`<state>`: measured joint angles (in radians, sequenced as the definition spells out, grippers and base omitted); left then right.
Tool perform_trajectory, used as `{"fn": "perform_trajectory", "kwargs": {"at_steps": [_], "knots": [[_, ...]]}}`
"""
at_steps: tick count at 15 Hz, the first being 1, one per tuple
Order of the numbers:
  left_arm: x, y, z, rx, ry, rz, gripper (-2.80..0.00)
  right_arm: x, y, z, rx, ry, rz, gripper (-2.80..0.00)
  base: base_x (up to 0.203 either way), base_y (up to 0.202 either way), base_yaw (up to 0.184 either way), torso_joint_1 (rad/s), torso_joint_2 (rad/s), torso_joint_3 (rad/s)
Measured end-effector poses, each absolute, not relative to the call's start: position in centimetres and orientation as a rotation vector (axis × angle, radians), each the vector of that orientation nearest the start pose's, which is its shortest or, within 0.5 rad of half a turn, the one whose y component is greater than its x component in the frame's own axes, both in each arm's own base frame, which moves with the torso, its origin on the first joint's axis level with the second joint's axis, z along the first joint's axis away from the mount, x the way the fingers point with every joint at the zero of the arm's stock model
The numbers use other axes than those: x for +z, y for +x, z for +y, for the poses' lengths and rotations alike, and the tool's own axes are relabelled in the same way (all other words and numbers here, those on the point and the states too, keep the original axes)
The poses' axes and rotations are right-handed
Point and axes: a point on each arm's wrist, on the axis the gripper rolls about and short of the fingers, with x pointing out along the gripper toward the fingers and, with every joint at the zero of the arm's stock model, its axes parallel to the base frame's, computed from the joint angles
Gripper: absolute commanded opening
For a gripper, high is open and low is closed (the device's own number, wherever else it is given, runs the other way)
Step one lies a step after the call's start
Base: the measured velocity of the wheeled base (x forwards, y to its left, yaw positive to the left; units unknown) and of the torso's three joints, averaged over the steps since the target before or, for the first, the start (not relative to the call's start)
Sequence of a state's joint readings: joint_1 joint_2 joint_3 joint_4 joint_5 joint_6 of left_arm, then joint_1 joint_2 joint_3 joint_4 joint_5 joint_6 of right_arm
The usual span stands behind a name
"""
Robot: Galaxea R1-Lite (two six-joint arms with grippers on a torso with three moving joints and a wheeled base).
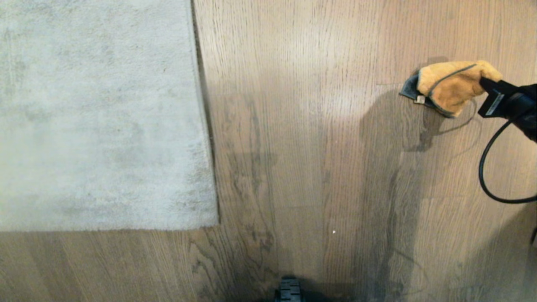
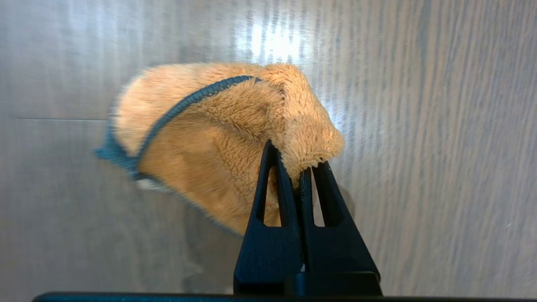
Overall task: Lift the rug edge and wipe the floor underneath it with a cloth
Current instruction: Put down the rag
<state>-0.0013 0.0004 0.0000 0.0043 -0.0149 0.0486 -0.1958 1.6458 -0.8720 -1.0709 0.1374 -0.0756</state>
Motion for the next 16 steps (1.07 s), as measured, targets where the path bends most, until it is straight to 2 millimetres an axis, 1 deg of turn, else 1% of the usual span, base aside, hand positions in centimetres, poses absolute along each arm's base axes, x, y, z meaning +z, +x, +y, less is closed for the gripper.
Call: {"fn": "perform_trajectory", "kwargs": {"at_steps": [3,6,11,14,16], "knots": [[7.5,-2.3,0.0,-0.017,0.049,0.004,-2.8,26.7,30.9,-6.7,-0.107,-0.192,-0.313,-2.8,0.0,0.0,0.0,0.0,0.0,0.0],[7.5,-2.3,0.0,-0.017,0.048,0.004,-2.8,27.5,31.7,-8.2,-0.149,-0.233,-0.312,-2.8,0.0,0.0,0.0,0.0,0.0,0.0],[7.5,-2.3,0.0,-0.017,0.049,0.005,-2.8,29.1,31.4,-10.5,-0.217,-0.247,-0.293,-2.8,0.0,0.0,0.0,0.0,0.0,0.0],[7.5,-2.3,0.0,-0.017,0.048,0.005,-2.8,29.8,31.1,-10.7,-0.226,-0.254,-0.309,-2.8,0.0,0.0,0.0,0.0,0.0,0.0],[7.5,-2.3,0.0,-0.017,0.049,0.005,-2.8,29.5,31.0,-10.7,-0.223,-0.25,-0.3,-2.8,0.0,0.0,0.0,0.0,0.0,0.0]]}}
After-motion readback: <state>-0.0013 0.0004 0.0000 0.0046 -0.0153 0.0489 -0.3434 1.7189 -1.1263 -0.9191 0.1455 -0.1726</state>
